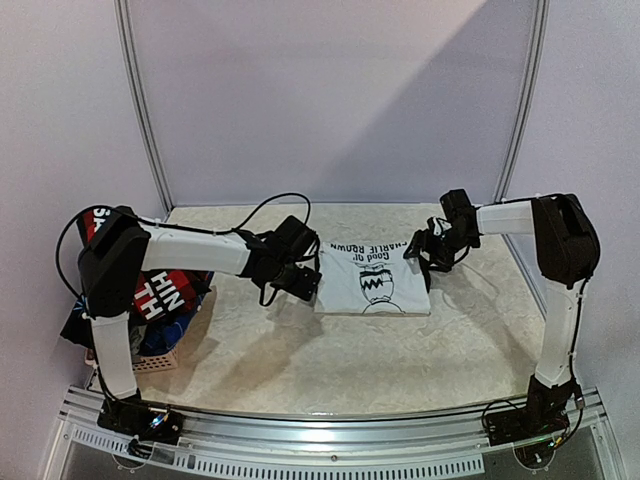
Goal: Fold and stack the mixed laundry pile
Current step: Smooth out the square-folded T-shirt at the center of the board, then pick up the square-folded T-shirt from the center of the board.
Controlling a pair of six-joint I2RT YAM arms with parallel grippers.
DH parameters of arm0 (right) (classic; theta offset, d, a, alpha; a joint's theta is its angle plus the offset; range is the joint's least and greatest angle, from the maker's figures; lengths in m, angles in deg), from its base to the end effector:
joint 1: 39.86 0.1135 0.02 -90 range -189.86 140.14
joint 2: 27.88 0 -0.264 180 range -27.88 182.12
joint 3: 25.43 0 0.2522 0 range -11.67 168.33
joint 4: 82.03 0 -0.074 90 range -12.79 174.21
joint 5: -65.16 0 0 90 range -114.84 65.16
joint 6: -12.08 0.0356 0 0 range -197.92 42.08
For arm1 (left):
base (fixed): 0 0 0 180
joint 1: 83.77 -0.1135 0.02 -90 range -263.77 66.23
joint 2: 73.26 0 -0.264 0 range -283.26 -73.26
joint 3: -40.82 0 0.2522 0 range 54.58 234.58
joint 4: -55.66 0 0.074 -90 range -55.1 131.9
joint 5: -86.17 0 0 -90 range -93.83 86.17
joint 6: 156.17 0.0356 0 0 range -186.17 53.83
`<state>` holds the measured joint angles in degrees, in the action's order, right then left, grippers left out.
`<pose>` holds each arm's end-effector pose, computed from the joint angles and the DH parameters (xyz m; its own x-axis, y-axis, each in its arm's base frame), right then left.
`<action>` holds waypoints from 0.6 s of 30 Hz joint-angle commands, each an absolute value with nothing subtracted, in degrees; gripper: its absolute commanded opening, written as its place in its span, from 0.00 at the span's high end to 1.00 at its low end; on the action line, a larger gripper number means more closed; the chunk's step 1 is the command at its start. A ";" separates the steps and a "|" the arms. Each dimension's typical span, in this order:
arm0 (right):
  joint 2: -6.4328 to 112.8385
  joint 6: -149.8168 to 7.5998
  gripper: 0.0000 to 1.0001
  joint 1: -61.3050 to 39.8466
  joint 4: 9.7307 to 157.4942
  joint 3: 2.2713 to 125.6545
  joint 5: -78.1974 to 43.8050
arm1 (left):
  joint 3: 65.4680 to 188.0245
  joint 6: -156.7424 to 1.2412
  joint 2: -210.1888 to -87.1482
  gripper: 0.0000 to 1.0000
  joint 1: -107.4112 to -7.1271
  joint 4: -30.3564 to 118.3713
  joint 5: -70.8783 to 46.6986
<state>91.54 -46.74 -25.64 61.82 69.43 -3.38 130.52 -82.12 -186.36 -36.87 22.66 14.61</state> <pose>0.4151 0.1186 0.1452 -0.9315 0.2610 -0.2534 0.0937 0.8451 0.5263 0.2916 -0.2951 0.1664 -0.7047 0.3715 -0.6045 0.3946 0.9133 0.1012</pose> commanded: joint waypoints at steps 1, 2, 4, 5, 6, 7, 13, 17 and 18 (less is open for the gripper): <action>93.87 -46.89 0.24 -25.70 63.10 70.00 2.30 | 129.55 -82.48 -187.89 0.20 -38.99 24.72 13.73; 94.06 -46.90 0.25 -25.71 63.50 69.98 3.07 | 129.47 -82.39 -188.29 0.21 -39.29 24.95 13.36; 94.65 -46.86 0.27 -25.70 64.13 69.98 4.82 | 129.13 -82.26 -188.85 0.22 -39.91 25.71 12.02; 94.93 -46.80 0.28 -25.68 64.49 69.98 5.72 | 128.77 -82.38 -189.06 0.22 -40.25 26.04 11.53; 95.17 -46.67 0.29 -25.72 65.06 69.98 6.76 | 128.53 -82.35 -189.21 0.23 -40.52 26.36 11.12; 95.61 -46.58 0.30 -25.71 65.50 70.05 7.75 | 128.35 -82.37 -189.30 0.23 -40.72 26.65 10.87; 97.76 -45.94 0.45 -25.71 66.40 70.87 10.40 | 127.58 -82.34 -189.97 0.25 -41.32 27.55 9.74; 98.67 -45.39 0.68 -25.68 66.92 71.36 11.17 | 127.27 -82.31 -190.08 0.26 -41.48 28.07 9.11; 98.83 -45.22 0.73 -25.70 67.13 71.52 11.44 | 127.19 -82.31 -190.07 0.26 -41.49 28.16 8.92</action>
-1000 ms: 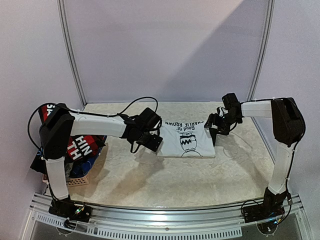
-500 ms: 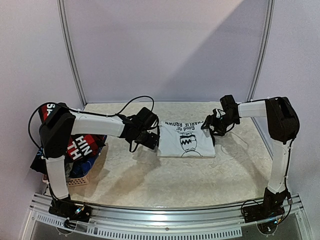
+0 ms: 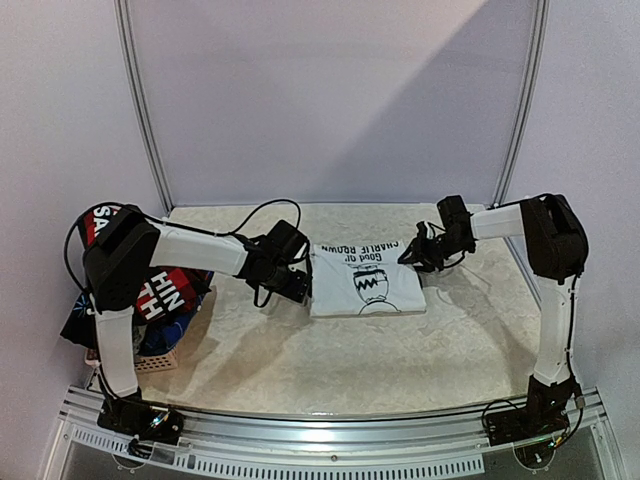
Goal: Fold and stack the mixed laundry pile
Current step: Pick up the square-folded T-shirt from the center of the board.
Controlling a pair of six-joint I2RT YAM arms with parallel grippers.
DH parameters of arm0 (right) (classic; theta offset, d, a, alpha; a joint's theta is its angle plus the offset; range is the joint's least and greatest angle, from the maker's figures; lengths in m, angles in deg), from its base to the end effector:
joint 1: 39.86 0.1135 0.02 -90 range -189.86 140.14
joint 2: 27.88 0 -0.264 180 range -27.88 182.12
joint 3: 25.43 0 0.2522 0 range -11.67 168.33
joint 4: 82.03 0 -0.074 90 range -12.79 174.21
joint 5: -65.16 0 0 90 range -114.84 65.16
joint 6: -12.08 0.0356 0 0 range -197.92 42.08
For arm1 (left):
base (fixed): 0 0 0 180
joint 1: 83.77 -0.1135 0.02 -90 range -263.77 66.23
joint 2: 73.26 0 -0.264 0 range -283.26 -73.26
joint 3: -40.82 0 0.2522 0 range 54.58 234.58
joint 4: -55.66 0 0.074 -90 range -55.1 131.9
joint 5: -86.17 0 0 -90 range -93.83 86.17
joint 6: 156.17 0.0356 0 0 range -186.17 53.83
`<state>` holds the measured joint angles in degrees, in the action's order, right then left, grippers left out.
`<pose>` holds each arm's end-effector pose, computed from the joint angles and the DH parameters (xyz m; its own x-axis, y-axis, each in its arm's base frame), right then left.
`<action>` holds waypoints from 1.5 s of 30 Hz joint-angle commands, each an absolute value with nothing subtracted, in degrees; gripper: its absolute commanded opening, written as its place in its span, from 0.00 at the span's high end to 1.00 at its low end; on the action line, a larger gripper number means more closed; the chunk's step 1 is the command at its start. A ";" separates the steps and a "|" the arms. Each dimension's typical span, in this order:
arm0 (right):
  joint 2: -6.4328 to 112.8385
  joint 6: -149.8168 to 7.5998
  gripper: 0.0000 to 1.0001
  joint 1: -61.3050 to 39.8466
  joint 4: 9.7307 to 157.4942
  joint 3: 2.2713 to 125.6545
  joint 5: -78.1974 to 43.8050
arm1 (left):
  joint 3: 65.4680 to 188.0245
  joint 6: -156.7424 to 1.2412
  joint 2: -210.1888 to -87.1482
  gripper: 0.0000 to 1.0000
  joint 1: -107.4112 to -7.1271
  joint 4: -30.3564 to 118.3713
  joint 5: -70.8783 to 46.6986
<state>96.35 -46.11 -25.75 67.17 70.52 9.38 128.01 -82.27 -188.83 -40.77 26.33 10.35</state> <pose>0.4255 0.1276 0.1235 -0.9610 0.2078 -0.1824 0.0291 0.7319 0.6808 0.3086 -0.2758 0.1400 -0.7508 0.3325 -0.5707 0.3719 0.9269 0.0508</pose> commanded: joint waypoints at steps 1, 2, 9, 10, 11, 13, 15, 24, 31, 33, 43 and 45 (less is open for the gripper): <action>99.00 -45.02 0.78 -25.71 67.31 71.70 11.79 | 127.11 -82.27 -190.07 0.26 -41.49 28.35 8.70; 99.27 -44.91 0.83 -25.73 67.51 71.88 12.11 | 127.02 -82.27 -190.11 0.26 -41.55 28.43 8.60; 99.99 -43.24 1.00 -25.71 69.92 72.48 15.91 | 125.69 -82.51 -188.87 0.26 -41.67 29.05 7.77; 100.00 -43.09 1.00 -25.77 70.09 72.59 16.26 | 125.37 -82.52 -188.35 0.26 -41.67 29.15 7.75; 100.00 -43.04 1.00 -25.71 70.06 72.80 16.43 | 125.03 -82.60 -187.71 0.26 -41.67 29.02 7.73; 99.96 -42.98 1.00 -25.99 69.77 73.41 16.62 | 124.08 -82.76 -186.18 0.25 -41.69 29.00 7.70; 99.62 -42.73 1.00 -26.72 69.76 73.70 16.49 | 123.13 -83.03 -184.47 0.24 -41.67 28.83 7.75; 98.41 -43.81 1.00 -30.47 64.27 79.04 13.01 | 118.70 -84.11 -177.85 0.24 -41.67 29.84 6.68; 99.39 -46.19 1.00 -33.89 58.21 84.55 8.84 | 116.56 -84.39 -175.07 0.24 -41.34 30.58 5.91; 100.30 -46.64 1.00 -34.83 56.52 87.18 8.26 | 116.41 -84.37 -174.76 0.24 -41.19 30.57 5.76; 105.15 -50.59 1.00 -41.52 46.94 100.24 1.20 | 115.84 -84.20 -173.59 0.24 -39.85 31.25 5.14; 106.17 -51.17 1.00 -42.91 45.79 102.55 -0.45 | 115.77 -84.12 -173.43 0.24 -39.59 31.25 4.93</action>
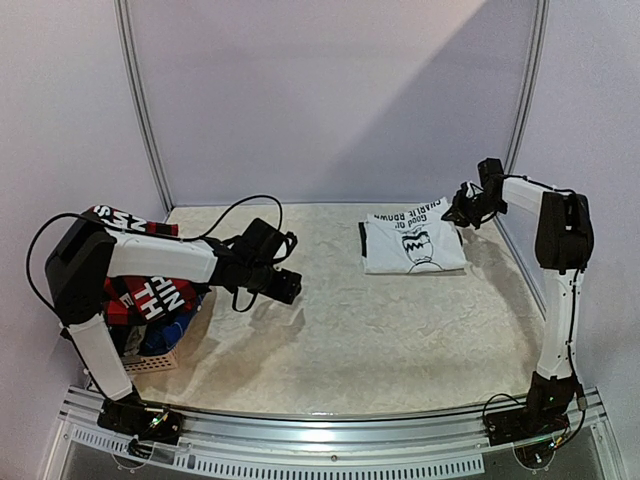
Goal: Fold and stack the mixed laundry pile
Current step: Pick up the square-folded T-shirt from the center of the board, then move the square-folded T-shirt to the corner of the board.
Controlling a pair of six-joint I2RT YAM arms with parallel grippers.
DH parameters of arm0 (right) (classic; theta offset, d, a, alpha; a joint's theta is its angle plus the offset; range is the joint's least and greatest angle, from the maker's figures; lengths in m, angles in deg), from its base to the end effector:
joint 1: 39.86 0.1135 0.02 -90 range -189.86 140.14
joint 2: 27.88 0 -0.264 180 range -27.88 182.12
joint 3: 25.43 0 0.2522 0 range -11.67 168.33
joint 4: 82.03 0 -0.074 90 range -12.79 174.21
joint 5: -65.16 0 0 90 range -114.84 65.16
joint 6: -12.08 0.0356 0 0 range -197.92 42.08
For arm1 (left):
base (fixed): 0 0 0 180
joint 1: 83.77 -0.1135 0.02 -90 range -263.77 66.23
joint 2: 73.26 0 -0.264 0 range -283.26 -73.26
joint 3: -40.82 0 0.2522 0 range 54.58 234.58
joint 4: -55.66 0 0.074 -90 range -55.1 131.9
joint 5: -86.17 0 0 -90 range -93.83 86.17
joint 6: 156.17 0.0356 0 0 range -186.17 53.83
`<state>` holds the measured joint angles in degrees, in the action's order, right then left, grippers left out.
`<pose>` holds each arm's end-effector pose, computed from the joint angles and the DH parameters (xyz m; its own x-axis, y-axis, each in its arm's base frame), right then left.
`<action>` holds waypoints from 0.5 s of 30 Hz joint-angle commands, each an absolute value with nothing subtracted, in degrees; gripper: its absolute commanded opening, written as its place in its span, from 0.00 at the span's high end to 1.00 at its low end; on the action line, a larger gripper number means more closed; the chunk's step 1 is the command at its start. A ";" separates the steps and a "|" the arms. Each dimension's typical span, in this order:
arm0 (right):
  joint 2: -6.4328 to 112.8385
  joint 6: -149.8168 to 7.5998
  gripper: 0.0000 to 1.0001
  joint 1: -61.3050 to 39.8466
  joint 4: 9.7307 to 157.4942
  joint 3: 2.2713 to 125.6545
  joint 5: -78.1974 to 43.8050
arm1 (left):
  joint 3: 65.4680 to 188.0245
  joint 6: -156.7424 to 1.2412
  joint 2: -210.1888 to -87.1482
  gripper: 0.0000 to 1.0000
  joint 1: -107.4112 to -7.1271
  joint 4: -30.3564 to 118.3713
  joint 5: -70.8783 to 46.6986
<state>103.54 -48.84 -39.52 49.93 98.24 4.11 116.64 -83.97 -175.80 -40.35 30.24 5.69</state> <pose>0.5036 0.0202 0.1905 -0.8575 0.4202 -0.2968 0.1596 0.7657 0.6231 0.2725 -0.2497 0.1717 -0.7307 0.2764 -0.6243 0.3999 0.9144 -0.0633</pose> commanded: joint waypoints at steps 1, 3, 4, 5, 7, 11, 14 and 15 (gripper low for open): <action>106.72 -51.47 1.00 -43.50 44.95 104.20 -1.16 | 115.75 -84.13 -173.38 0.24 -39.50 31.33 4.84; 108.38 -52.54 1.00 -44.39 41.90 108.52 -3.03 | 115.66 -84.14 -173.22 0.24 -39.18 31.47 4.70; 109.35 -53.36 1.00 -44.81 39.91 110.96 -3.94 | 115.58 -84.18 -173.20 0.24 -39.00 31.57 4.70; 110.60 -54.43 1.00 -45.24 38.60 113.78 -5.13 | 115.57 -84.11 -173.19 0.24 -38.89 31.58 4.61; 112.25 -55.34 1.00 -45.90 36.30 117.29 -6.86 | 115.49 -84.06 -173.24 0.24 -38.71 31.75 4.49; 114.64 -56.54 1.00 -47.77 35.40 122.58 -8.33 | 115.57 -84.04 -173.27 0.25 -38.29 31.89 4.13; 115.99 -56.99 1.00 -49.30 36.12 125.00 -8.64 | 115.57 -84.01 -173.34 0.25 -37.95 32.10 4.04; 116.33 -57.13 1.00 -49.69 36.64 125.84 -8.20 | 115.58 -84.07 -173.39 0.25 -37.83 32.16 4.00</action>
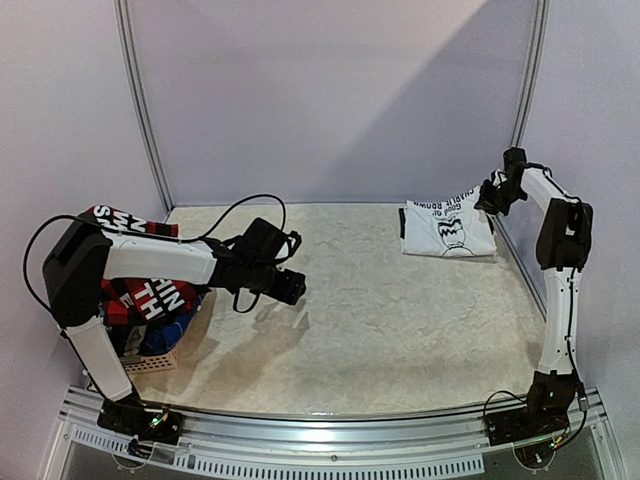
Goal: Fold and stack the mixed laundry pile
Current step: Move the square-folded T-shirt to the corner of the board.
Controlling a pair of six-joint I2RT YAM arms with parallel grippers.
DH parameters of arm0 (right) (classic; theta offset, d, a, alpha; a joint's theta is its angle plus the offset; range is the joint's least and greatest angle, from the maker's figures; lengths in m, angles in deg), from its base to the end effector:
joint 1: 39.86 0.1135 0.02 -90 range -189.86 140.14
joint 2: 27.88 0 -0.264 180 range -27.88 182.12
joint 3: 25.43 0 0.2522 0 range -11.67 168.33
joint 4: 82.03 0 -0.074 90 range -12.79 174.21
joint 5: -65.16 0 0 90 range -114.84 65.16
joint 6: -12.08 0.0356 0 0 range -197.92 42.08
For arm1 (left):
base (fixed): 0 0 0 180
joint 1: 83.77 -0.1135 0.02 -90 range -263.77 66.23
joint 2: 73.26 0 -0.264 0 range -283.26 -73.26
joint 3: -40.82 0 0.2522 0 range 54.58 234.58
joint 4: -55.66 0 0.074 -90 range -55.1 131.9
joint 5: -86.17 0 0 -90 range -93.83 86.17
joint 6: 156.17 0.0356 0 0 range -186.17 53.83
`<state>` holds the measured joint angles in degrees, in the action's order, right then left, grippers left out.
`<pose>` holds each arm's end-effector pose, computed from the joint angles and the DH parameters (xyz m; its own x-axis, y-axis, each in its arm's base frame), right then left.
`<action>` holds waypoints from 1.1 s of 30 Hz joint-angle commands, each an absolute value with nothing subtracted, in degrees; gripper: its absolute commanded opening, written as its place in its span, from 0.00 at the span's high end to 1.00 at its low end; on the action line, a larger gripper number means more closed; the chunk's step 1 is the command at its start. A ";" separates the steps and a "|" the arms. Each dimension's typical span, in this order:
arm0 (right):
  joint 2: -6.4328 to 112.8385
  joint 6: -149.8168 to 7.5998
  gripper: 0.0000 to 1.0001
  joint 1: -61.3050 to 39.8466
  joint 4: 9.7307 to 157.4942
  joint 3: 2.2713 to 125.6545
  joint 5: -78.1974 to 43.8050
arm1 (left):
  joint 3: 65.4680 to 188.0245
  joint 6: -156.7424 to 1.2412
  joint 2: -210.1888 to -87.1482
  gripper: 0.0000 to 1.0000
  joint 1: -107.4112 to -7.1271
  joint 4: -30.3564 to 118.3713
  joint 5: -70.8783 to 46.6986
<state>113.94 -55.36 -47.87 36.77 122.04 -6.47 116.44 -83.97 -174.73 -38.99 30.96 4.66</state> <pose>0.5358 -0.0641 0.2126 -0.7711 0.4762 -0.4227 0.2724 0.8467 0.4570 0.2655 -0.2561 0.1779 -0.7145 0.2831 -0.6398 0.4324 0.8976 -0.0857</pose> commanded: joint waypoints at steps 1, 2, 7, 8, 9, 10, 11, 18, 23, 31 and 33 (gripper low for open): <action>117.07 -57.57 1.00 -50.05 37.06 126.81 -7.78 | 115.70 -84.02 -173.54 0.25 -37.73 32.19 3.99; 117.54 -57.81 1.00 -50.39 37.36 127.84 -7.73 | 115.81 -84.07 -173.61 0.25 -37.65 32.16 3.93; 119.50 -60.63 1.00 -51.00 39.32 131.31 -9.88 | 116.39 -83.96 -174.19 0.25 -37.07 31.97 3.64; 119.48 -61.08 1.00 -51.21 40.34 131.35 -9.63 | 116.57 -83.94 -174.23 0.25 -36.97 31.93 3.62; 119.55 -61.19 1.00 -51.52 41.53 131.41 -9.37 | 116.69 -83.93 -174.37 0.25 -36.94 31.91 3.64; 119.66 -61.15 1.00 -51.56 42.27 131.41 -9.10 | 116.83 -83.98 -174.54 0.25 -36.88 31.77 3.64; 119.75 -61.27 1.00 -51.63 43.01 131.46 -8.95 | 117.01 -83.98 -174.67 0.25 -36.80 31.72 3.69; 122.15 -63.18 1.00 -51.65 48.03 131.68 -5.22 | 118.74 -83.98 -176.21 0.26 -35.94 31.04 3.60; 123.26 -63.63 1.00 -51.66 51.57 131.68 -3.53 | 119.57 -83.79 -176.79 0.26 -35.31 30.48 3.98; 123.47 -63.36 0.86 -51.69 53.92 131.44 -7.22 | 119.97 -83.70 -177.27 0.26 -34.91 30.41 4.35; 123.38 -62.72 0.58 -51.69 54.54 131.42 -8.62 | 120.12 -83.68 -177.50 0.26 -34.86 30.40 4.27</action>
